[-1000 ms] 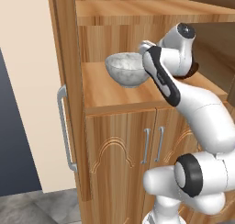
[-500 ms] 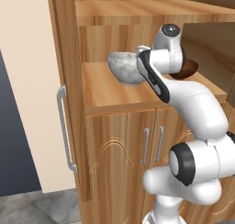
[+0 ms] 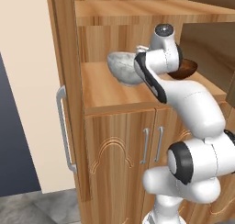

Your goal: Take the smaller bowl and place it next to the appetizer plate on the dining counter , and place the larger bowl next to the plate with cooked food.

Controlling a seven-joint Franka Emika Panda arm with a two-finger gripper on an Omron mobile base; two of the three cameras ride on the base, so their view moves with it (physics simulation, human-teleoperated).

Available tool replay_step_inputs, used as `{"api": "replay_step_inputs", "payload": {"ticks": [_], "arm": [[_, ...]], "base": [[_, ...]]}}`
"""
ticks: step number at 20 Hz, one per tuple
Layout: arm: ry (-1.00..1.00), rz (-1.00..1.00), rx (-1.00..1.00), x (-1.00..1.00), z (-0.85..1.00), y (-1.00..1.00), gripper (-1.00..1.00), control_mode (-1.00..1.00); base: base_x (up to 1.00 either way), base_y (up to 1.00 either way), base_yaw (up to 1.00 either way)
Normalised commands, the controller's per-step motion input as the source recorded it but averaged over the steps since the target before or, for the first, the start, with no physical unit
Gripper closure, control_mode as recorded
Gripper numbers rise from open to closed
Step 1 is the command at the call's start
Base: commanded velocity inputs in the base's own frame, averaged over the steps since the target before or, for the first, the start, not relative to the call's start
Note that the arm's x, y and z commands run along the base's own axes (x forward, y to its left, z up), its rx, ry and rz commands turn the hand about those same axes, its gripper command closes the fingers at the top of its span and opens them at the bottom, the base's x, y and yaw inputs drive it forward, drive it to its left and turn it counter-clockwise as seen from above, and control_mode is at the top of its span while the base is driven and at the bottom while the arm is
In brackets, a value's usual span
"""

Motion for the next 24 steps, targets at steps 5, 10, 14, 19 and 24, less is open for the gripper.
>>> {"api": "replay_step_inputs", "payload": {"ticks": [5,10,14,19,24], "arm": [[-0.18,-0.31,-0.03,-0.2,-0.11,0.86,1.0,-1.0],[-0.25,-0.21,0.1,-1.0,0.0,0.39,1.0,-1.0],[-0.35,-0.34,0.15,-1.0,0.0,0.03,1.0,-1.0],[-0.18,-0.4,0.22,-1.0,0.04,0.0,1.0,-1.0],[-0.13,-0.41,0.25,-1.0,0.0,0.0,1.0,-1.0]], "base": [[0.0,0.0,0.0],[0.0,0.0,0.0],[0.0,0.0,0.0],[0.0,0.0,0.0],[0.0,0.0,0.0]]}}
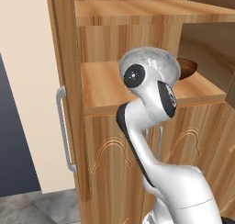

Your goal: Take the smaller bowl and place it next to the appetizer plate on the dining counter , and place the larger bowl next to the plate with cooked food.

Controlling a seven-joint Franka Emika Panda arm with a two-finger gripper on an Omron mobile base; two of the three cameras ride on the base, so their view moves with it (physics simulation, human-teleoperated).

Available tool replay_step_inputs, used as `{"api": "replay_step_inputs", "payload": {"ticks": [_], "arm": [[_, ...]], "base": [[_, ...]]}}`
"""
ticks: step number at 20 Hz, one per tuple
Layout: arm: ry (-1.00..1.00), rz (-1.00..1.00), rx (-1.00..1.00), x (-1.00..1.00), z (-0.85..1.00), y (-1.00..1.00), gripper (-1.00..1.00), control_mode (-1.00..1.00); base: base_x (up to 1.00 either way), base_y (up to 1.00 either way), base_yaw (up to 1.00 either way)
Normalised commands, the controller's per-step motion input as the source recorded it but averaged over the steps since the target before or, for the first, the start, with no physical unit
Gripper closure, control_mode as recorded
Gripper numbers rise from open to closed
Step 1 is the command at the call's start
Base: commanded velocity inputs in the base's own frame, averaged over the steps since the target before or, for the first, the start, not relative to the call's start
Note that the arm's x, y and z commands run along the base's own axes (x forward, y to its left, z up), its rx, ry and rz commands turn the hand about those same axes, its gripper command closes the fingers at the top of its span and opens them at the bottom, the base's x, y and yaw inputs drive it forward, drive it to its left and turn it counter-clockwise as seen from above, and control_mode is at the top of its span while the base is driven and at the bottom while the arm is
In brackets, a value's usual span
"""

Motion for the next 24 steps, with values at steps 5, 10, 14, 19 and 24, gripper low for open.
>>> {"api": "replay_step_inputs", "payload": {"ticks": [5,10,14,19,24], "arm": [[-0.09,-0.2,0.24,-1.0,-0.52,-0.43,1.0,-1.0],[0.0,-0.26,0.17,-1.0,-0.58,-0.4,1.0,-1.0],[-0.06,-0.24,0.07,-0.72,-0.16,-0.18,1.0,-1.0],[-0.03,-0.08,0.0,-0.2,-0.04,0.0,1.0,1.0],[0.0,0.0,0.0,0.0,0.0,0.0,1.0,1.0]], "base": [[0.0,0.0,0.0],[0.0,0.0,0.0],[0.0,0.0,0.0],[-0.39,0.0,-0.14],[-0.29,0.33,-0.27]]}}
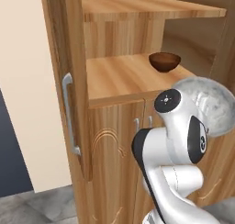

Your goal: Take the smaller bowl and place it next to the appetizer plate on the dining counter , and place the larger bowl next to the plate with cooked food.

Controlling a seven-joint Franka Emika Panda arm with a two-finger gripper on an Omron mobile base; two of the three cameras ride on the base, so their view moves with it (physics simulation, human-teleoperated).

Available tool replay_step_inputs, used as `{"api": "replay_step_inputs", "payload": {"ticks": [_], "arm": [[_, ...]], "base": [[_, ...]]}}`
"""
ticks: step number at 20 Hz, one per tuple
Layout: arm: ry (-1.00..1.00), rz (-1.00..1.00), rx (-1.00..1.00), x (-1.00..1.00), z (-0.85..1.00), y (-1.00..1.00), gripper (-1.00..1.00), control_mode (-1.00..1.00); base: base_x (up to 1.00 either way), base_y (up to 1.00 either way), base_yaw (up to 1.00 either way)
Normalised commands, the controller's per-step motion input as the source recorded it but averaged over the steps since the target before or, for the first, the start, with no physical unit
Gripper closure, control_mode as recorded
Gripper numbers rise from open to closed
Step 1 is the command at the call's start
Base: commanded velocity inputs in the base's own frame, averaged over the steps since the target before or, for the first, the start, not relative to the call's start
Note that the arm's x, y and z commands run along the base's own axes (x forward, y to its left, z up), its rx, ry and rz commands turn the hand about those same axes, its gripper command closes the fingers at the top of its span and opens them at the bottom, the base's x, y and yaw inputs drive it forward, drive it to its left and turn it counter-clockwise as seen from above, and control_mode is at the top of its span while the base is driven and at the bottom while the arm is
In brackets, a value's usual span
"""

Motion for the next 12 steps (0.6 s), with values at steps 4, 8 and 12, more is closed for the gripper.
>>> {"api": "replay_step_inputs", "payload": {"ticks": [4,8,12], "arm": [[0.0,0.0,0.0,0.0,0.0,0.0,1.0,1.0],[0.0,0.0,0.0,0.0,0.0,0.0,1.0,1.0],[0.0,0.0,0.0,0.0,0.0,0.0,1.0,1.0]], "base": [[-0.31,0.24,-0.56],[-0.73,0.05,-0.65],[-0.77,0.26,-0.67]]}}
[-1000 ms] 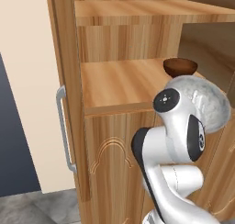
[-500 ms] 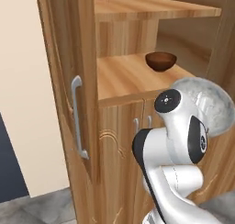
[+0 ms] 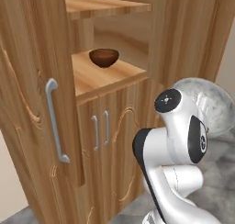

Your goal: Take the smaller bowl and place it next to the appetizer plate on the dining counter , and place the larger bowl next to the plate with cooked food.

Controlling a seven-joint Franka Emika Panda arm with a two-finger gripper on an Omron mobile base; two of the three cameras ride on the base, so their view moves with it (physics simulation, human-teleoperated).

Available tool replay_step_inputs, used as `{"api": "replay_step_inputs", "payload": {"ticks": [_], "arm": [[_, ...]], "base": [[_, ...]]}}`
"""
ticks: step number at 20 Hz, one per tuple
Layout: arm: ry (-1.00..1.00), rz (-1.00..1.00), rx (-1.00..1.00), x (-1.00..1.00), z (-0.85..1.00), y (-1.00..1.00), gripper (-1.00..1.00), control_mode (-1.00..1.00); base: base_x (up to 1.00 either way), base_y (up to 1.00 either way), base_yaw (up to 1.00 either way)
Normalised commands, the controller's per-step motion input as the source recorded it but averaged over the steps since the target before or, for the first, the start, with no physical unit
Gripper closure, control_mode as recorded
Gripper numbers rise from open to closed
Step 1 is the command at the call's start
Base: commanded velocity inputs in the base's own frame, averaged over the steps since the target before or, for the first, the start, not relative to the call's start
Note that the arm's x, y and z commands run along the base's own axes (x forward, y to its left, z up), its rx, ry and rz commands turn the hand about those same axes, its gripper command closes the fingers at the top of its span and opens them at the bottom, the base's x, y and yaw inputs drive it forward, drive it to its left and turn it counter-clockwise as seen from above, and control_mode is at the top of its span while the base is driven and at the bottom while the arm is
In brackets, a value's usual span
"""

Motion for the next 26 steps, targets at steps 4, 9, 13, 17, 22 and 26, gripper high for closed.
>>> {"api": "replay_step_inputs", "payload": {"ticks": [4,9,13,17,22,26], "arm": [[0.0,0.0,0.0,0.0,0.0,0.0,1.0,1.0],[0.0,0.0,0.0,0.0,0.0,0.0,1.0,1.0],[0.0,0.0,0.0,0.0,0.0,0.0,1.0,1.0],[0.0,0.0,0.0,0.0,0.0,0.0,1.0,1.0],[0.0,0.0,0.0,0.0,0.0,0.0,1.0,1.0],[0.0,0.0,0.0,0.0,0.0,0.0,1.0,1.0]], "base": [[-0.89,0.14,-0.74],[-0.84,0.13,-0.81],[-0.31,0.13,-0.95],[-0.42,0.16,-0.92],[-0.56,0.26,-0.72],[-0.81,0.35,-0.44]]}}
